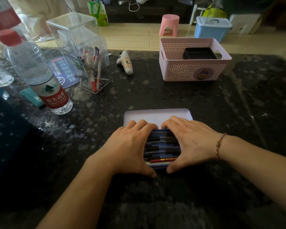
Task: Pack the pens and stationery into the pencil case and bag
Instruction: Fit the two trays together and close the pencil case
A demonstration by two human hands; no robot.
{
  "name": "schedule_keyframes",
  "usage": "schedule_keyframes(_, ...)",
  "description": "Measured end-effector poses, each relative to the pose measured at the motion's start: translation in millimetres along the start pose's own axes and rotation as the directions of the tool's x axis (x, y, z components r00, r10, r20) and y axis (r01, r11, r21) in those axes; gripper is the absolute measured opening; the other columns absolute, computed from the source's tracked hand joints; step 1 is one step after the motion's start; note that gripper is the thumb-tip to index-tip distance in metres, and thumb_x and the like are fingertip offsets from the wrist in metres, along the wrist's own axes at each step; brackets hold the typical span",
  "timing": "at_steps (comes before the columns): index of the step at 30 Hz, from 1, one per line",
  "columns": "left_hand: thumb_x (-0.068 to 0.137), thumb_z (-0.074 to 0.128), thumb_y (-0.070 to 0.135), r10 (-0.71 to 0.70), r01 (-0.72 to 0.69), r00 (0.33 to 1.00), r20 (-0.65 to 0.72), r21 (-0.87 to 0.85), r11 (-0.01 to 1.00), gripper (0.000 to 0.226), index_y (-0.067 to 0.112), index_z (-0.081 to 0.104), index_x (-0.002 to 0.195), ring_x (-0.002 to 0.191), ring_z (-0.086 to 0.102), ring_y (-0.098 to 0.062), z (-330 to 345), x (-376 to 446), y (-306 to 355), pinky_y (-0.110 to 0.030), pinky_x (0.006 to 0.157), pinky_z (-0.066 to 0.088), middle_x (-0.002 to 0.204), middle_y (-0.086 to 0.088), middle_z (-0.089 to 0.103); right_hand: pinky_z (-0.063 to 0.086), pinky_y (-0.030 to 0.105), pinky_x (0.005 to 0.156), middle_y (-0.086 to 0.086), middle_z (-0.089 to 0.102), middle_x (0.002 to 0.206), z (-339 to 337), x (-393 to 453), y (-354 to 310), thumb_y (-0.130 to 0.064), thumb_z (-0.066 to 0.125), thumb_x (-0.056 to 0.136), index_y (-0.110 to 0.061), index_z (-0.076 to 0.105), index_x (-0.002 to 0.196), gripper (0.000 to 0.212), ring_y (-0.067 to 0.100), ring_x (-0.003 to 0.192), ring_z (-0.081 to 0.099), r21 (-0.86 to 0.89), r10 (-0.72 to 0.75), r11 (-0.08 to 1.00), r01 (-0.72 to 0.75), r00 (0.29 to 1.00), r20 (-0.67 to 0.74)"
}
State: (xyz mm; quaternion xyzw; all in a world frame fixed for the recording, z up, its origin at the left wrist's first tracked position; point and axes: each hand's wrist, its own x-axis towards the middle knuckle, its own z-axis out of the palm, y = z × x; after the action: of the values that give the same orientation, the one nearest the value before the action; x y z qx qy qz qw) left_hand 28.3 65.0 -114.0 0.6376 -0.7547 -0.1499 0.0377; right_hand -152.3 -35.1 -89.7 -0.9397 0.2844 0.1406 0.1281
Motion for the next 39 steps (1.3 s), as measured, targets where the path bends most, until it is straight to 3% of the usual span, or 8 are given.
schedule_keyframes(9, 0.049, 0.079, 0.068, -0.038, 0.052, 0.997, 0.06, -0.247, 0.967, 0.122, 0.045, 0.005, 0.144, 0.124, 0.03, -0.001, -7.0, -8.5, -8.9, -0.029, 0.108, 0.034, 0.133, 0.023, 0.031, 0.035, 0.018, 0.083, -0.021, 0.038, 0.109, -7.8, -55.3, 52.5, -0.086, 0.064, 0.04, -0.039, 0.029, 0.119, 0.099, -0.001, 0.099, 0.045, 0.006, 0.177, 0.984, -0.176, 0.984, -0.016)
schedule_keyframes(14, 0.062, 0.067, 0.073, -0.009, 0.014, 1.0, 0.022, -0.225, 0.974, 0.082, 0.044, 0.037, 0.133, 0.12, 0.034, 0.002, -6.4, -8.1, -14.2, -0.029, 0.103, 0.041, 0.128, 0.028, 0.037, 0.043, 0.025, 0.084, -0.025, 0.042, 0.109, 6.1, -106.7, 107.0, -0.097, 0.052, 0.023, -0.048, 0.026, 0.112, 0.105, -0.003, 0.096, 0.048, 0.093, 0.393, 0.916, -0.391, 0.919, -0.004)
schedule_keyframes(20, 0.079, 0.059, 0.06, 0.034, -0.051, 0.991, -0.133, -0.127, 0.991, 0.041, 0.041, 0.058, 0.115, 0.104, 0.049, -0.006, 12.2, 0.5, -19.3, -0.037, 0.089, 0.048, 0.116, 0.022, 0.051, 0.048, 0.032, 0.082, -0.019, 0.041, 0.107, 34.6, -141.3, 142.6, -0.099, 0.043, 0.011, -0.04, 0.032, 0.115, 0.12, 0.003, 0.094, 0.05, 0.109, 0.532, 0.84, -0.531, 0.846, 0.022)
schedule_keyframes(23, 0.081, 0.06, 0.05, 0.029, -0.055, 0.975, -0.222, -0.112, 0.992, 0.03, 0.036, 0.065, 0.107, 0.095, 0.054, -0.01, 18.0, 4.2, -17.0, -0.041, 0.081, 0.05, 0.109, 0.017, 0.057, 0.046, 0.027, 0.079, -0.018, 0.039, 0.108, 43.7, -143.6, 147.0, -0.1, 0.043, 0.016, -0.036, 0.035, 0.122, 0.124, 0.003, 0.095, 0.046, 0.063, 0.542, 0.837, -0.543, 0.84, 0.027)
schedule_keyframes(30, 0.08, 0.072, 0.033, 0.006, -0.006, 0.936, -0.353, -0.001, 1.0, 0.018, 0.031, 0.075, 0.098, 0.086, 0.056, -0.016, 24.5, 13.2, 6.0, -0.039, 0.072, 0.048, 0.099, 0.011, 0.065, 0.046, 0.038, 0.083, -0.009, 0.043, 0.117, 55.7, -151.1, 146.4, -0.103, 0.034, 0.034, -0.03, 0.043, 0.136, 0.126, 0.01, 0.1, 0.04, -0.033, 0.524, 0.849, -0.527, 0.849, -0.071)
schedule_keyframes(32, 0.079, 0.074, 0.031, 0.003, 0.003, 0.927, -0.376, 0.018, 1.0, 0.017, 0.032, 0.075, 0.096, 0.086, 0.056, -0.017, 26.1, 15.1, 10.8, -0.038, 0.071, 0.046, 0.098, 0.011, 0.065, 0.046, 0.041, 0.082, -0.004, 0.047, 0.119, 49.0, -149.8, 136.2, -0.1, 0.034, 0.045, -0.027, 0.045, 0.136, 0.117, 0.016, 0.102, 0.045, -0.07, 0.469, 0.874, -0.482, 0.871, -0.146)
schedule_keyframes(35, 0.077, 0.076, 0.03, -0.016, 0.02, 0.906, -0.422, 0.006, 1.0, 0.013, 0.031, 0.076, 0.09, 0.083, 0.057, -0.017, 28.0, 18.2, 14.6, -0.039, 0.07, 0.047, 0.094, 0.011, 0.066, 0.049, 0.037, 0.078, -0.011, 0.051, 0.107, 24.0, -131.3, 90.8, -0.079, 0.038, 0.075, -0.031, 0.058, 0.119, 0.068, 0.011, 0.095, 0.05, -0.006, 0.274, 0.957, -0.291, 0.908, -0.318)
schedule_keyframes(39, 0.077, 0.075, 0.033, -0.042, 0.038, 0.903, -0.427, -0.019, 0.999, 0.01, 0.03, 0.077, 0.086, 0.079, 0.056, -0.018, 29.0, 21.0, 18.3, -0.037, 0.068, 0.046, 0.092, 0.01, 0.067, 0.053, 0.029, 0.067, -0.016, 0.062, 0.093, 16.2, -79.1, 21.9, -0.053, 0.045, 0.087, -0.034, 0.068, 0.1, 0.032, 0.006, 0.083, 0.059, 0.015, 0.004, 1.0, 0.001, 0.943, -0.332)
